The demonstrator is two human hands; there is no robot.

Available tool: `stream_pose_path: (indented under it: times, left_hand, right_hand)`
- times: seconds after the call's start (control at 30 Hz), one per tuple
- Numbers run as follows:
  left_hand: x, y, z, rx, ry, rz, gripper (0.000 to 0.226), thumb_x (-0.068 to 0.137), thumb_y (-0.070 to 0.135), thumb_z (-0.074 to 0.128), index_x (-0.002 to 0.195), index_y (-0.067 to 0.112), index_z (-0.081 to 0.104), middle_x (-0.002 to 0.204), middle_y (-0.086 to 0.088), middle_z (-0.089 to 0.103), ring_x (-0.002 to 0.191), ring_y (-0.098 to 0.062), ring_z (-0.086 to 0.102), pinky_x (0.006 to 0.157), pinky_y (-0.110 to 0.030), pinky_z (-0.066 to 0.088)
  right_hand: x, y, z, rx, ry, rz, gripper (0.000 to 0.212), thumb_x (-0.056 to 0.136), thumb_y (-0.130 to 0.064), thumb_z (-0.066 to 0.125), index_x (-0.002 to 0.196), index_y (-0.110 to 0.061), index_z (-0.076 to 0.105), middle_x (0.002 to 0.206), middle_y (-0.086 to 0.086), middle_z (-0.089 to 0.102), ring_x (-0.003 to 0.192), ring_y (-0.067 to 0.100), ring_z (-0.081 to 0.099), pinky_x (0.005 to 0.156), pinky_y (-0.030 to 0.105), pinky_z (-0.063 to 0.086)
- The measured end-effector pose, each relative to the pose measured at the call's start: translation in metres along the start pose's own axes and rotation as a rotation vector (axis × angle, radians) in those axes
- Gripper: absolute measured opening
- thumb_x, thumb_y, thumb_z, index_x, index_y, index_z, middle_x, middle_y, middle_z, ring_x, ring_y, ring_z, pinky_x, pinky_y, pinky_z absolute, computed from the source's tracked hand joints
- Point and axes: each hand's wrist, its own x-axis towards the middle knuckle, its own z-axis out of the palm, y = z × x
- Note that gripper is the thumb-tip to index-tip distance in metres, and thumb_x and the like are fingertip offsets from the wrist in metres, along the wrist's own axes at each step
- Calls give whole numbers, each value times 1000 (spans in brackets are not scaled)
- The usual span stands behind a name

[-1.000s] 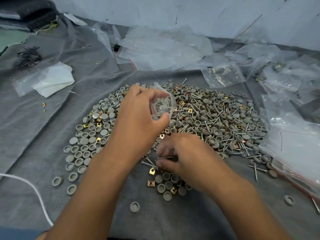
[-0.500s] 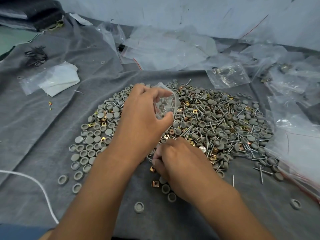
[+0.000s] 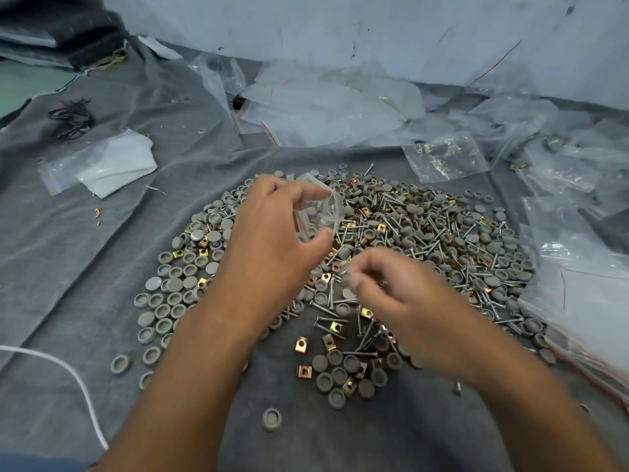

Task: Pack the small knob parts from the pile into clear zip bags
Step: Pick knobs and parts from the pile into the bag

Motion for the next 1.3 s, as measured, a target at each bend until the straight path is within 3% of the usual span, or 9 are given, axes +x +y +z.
stream_pose_path:
  times: [0.13, 0.27, 0.43, 0.63, 0.77, 0.87, 0.97, 1.1, 1.3]
  left_hand:
    - [-1, 0, 3, 53, -21, 22, 44, 80, 26, 80, 120, 37, 64, 98, 22, 40, 86, 7, 49, 76, 3, 34]
    - [-4, 5, 12, 104, -61, 84, 42, 80, 28, 78, 118, 38, 63, 100, 16, 41, 86, 8, 46, 75, -8, 36]
    - [-5, 7, 18, 143, -60, 111, 35, 82, 25, 71, 114, 38, 64, 98, 15, 41, 82, 6, 47, 73, -12, 36]
    - [-4, 3, 13, 70, -42, 70, 42, 79, 29, 79, 117, 38, 63, 97, 21, 40, 88, 15, 45, 79, 2, 34]
    - [-2, 3, 8, 67, 9, 12, 44, 80, 25, 79, 119, 38, 63, 98, 23, 40, 87, 10, 47, 80, 5, 30]
    - [-1, 4, 7, 55, 31, -12, 44, 80, 19, 77, 119, 36, 63, 98, 21, 41, 86, 7, 48, 78, 6, 29]
    - [-2, 5, 8, 39, 40, -35, 45, 81, 13, 72, 121, 33, 64, 100, 19, 40, 85, 4, 49, 76, 7, 29]
    - [-2, 5, 6, 31, 37, -33, 46, 81, 13, 72, 122, 33, 63, 100, 18, 41, 85, 6, 49, 77, 7, 29]
    - [-2, 5, 7, 31, 17, -22, 46, 81, 16, 73, 122, 34, 63, 99, 20, 39, 85, 10, 48, 76, 6, 31]
  right_hand:
    - [-1, 4, -17, 322, 260, -95, 15, 103, -33, 49, 98, -27, 61, 91, -13, 73, 78, 1, 67, 69, 22, 55]
    - [11, 0, -4, 57, 513, -197, 6, 99, -29, 62, 97, -30, 67, 78, -17, 66, 72, -3, 63, 61, 8, 45]
    - [23, 1, 3, -227, 559, -227, 20, 93, -23, 74, 112, -22, 73, 100, -12, 70, 89, 1, 63, 83, 19, 50]
    - [13, 6, -4, -18, 633, -205, 17, 90, -21, 76, 105, -27, 71, 90, -22, 68, 87, -10, 65, 72, 2, 47]
    - [8, 15, -6, -166, 241, 41, 11, 89, -36, 74, 92, -41, 64, 84, -25, 63, 82, -12, 61, 64, 13, 52]
    - [7, 14, 7, -351, -31, 81, 23, 84, -54, 75, 101, -43, 64, 90, -26, 60, 82, -6, 58, 73, 26, 52]
    - [10, 11, 18, -478, -51, 5, 32, 83, -63, 70, 108, -44, 63, 94, -23, 53, 90, -2, 52, 69, 28, 43]
    - [13, 6, 25, -513, -40, -16, 21, 88, -58, 68, 101, -41, 66, 93, -18, 49, 89, 3, 46, 64, 27, 33]
    - [9, -1, 26, -538, -105, -90, 14, 96, -49, 60, 98, -37, 54, 103, -17, 43, 111, 5, 37, 88, 26, 37]
